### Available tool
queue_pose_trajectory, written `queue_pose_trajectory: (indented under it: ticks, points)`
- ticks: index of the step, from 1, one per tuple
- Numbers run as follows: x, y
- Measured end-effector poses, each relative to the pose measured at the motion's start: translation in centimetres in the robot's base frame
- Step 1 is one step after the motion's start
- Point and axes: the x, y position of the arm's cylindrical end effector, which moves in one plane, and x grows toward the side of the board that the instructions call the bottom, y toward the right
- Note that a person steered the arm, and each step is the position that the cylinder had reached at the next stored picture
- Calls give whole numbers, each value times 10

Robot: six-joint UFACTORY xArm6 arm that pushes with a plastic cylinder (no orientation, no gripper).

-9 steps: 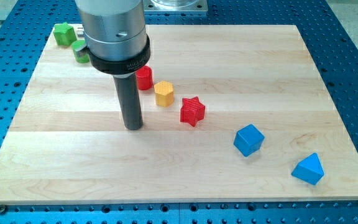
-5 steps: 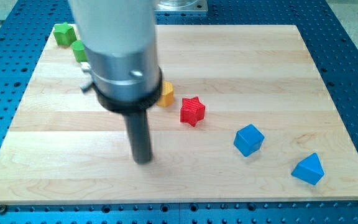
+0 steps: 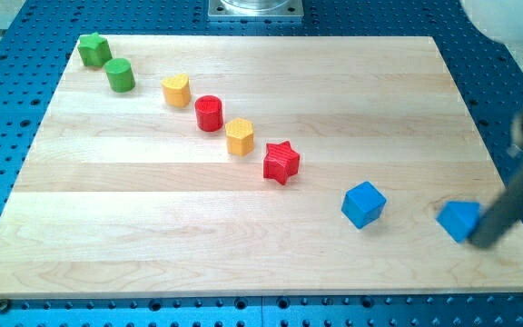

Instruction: Move the blue triangle top right to the blue cube

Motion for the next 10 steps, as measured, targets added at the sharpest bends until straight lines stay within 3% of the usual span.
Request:
queue_pose_trajectory:
  ticks: [1, 2, 3, 4, 5, 6, 7, 8, 9, 10]
  points:
    - [-71, -39]
    - [4, 2]
    - [1, -30]
    - [-78, -39]
    - [-73, -37]
    - [-23, -40]
    - [-33, -89]
    - [-90, -96]
    - [-98, -66]
    - [-79, -59]
